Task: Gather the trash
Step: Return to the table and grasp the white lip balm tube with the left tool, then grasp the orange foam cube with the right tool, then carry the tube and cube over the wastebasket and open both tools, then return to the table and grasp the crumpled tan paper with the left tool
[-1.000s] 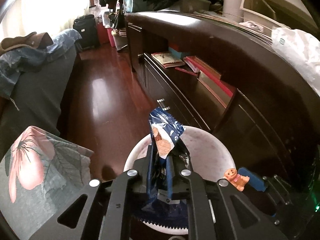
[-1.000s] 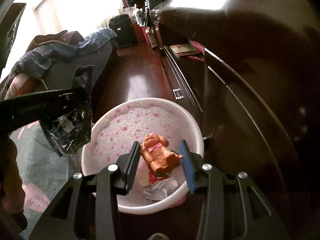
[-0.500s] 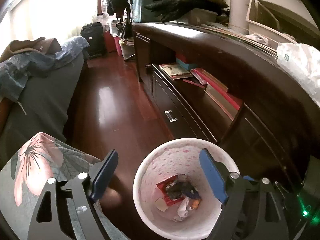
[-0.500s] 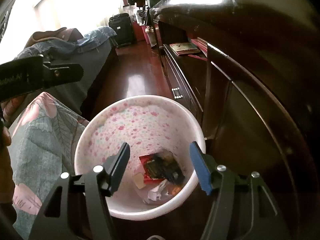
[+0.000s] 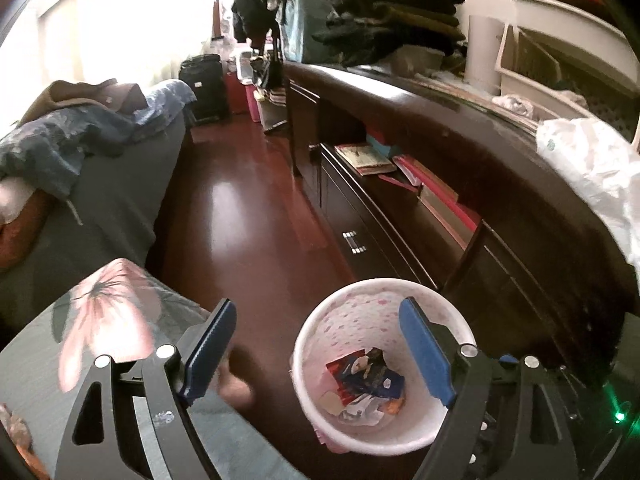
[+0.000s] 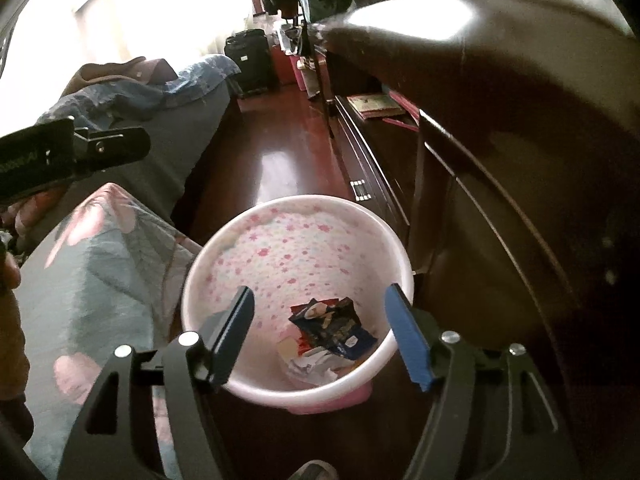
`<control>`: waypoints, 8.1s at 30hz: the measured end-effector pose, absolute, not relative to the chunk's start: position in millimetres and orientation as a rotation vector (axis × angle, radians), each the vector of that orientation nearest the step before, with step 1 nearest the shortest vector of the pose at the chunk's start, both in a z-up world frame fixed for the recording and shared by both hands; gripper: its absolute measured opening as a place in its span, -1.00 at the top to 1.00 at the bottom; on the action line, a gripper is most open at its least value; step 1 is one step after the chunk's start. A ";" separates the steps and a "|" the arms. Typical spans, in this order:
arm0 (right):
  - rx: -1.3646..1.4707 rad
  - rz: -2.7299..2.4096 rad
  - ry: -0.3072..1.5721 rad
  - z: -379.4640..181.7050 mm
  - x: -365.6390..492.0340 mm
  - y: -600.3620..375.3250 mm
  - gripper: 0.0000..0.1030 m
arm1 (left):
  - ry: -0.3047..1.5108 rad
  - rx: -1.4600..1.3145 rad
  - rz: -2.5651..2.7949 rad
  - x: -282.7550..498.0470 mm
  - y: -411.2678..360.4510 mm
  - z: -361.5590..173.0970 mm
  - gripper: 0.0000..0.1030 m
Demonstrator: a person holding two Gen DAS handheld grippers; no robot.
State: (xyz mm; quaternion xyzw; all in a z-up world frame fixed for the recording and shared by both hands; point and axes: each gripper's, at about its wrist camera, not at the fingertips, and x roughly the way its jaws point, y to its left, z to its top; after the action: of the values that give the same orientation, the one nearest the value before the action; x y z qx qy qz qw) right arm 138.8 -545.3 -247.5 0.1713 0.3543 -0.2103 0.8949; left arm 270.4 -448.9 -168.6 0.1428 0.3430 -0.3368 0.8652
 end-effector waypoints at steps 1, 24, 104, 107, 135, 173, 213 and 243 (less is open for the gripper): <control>0.351 -0.430 0.728 -241.6 135.2 -539.1 -0.41 | 0.714 0.295 -0.698 267.9 -443.2 -165.1 -0.61; 0.158 -0.146 0.727 -171.4 118.3 -361.7 -0.60 | 0.675 0.095 -0.365 234.0 -223.4 -118.7 -0.84; 0.092 0.114 0.803 -180.5 202.3 -216.4 0.11 | 0.786 -0.138 0.155 251.8 -5.9 -154.9 0.57; 0.104 0.110 0.788 -177.5 187.6 -227.0 0.11 | 0.758 -0.118 0.110 238.1 -25.5 -141.4 0.57; 0.278 -0.184 0.686 -181.9 109.1 -419.2 0.11 | 0.697 0.106 -0.309 201.9 -265.6 -115.0 0.57; 0.430 -0.438 0.739 -300.3 169.5 -594.6 -0.03 | 0.803 0.364 -0.579 280.0 -506.3 -225.4 -0.43; 0.138 -0.058 0.745 -184.0 150.1 -349.0 -0.56 | 0.793 0.169 -0.067 278.6 -191.4 -173.7 -0.73; -0.003 0.183 0.816 -183.9 219.9 -184.4 -0.56 | 0.801 0.033 -0.020 320.2 -56.5 -176.4 0.60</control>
State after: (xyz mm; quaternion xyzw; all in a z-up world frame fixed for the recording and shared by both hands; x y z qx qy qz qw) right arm 219.9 -184.4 -183.9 -0.0013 0.3961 0.0889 0.9139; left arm 320.2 -56.5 -176.4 0.0160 0.3899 -0.0099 0.9207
